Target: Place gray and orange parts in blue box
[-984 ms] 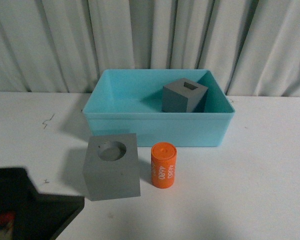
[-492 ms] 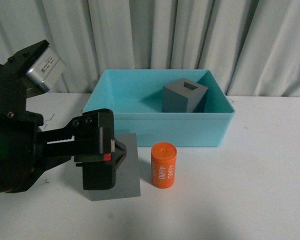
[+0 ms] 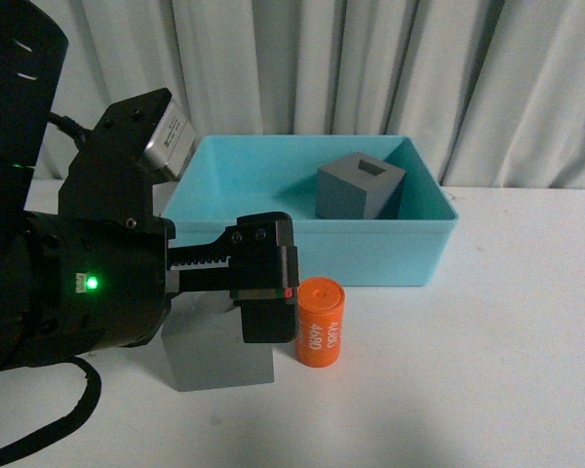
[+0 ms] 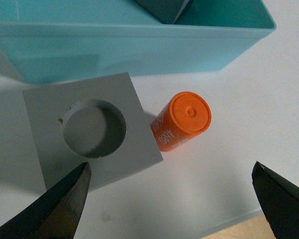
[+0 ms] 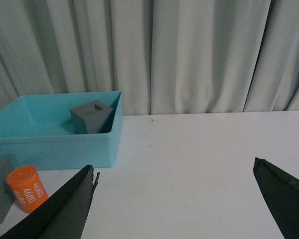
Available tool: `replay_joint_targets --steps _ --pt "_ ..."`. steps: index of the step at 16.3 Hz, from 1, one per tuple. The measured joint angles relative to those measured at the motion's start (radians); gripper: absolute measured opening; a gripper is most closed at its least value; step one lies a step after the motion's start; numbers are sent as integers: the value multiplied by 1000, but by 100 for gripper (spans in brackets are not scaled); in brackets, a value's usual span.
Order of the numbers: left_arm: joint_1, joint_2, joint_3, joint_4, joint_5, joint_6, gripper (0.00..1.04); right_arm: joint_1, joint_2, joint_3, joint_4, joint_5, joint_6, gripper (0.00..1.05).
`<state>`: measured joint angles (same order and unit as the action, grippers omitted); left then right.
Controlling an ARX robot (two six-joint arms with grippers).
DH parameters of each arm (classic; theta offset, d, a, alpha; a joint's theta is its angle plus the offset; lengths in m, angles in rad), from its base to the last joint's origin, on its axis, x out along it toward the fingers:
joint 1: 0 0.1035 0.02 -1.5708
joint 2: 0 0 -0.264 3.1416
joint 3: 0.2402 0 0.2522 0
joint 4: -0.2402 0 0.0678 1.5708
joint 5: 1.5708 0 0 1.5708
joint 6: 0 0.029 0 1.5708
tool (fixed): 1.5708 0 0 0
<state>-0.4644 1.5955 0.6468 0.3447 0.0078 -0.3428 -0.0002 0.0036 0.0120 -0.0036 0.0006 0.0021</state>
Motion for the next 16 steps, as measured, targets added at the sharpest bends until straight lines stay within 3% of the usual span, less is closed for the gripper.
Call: replay_joint_targets --steps 7,16 --pt "72 122 65 84 -10 189 98 0 0 0 0 0 0 98" --pt "127 198 61 98 11 300 98 0 0 0 0 0 0 98"
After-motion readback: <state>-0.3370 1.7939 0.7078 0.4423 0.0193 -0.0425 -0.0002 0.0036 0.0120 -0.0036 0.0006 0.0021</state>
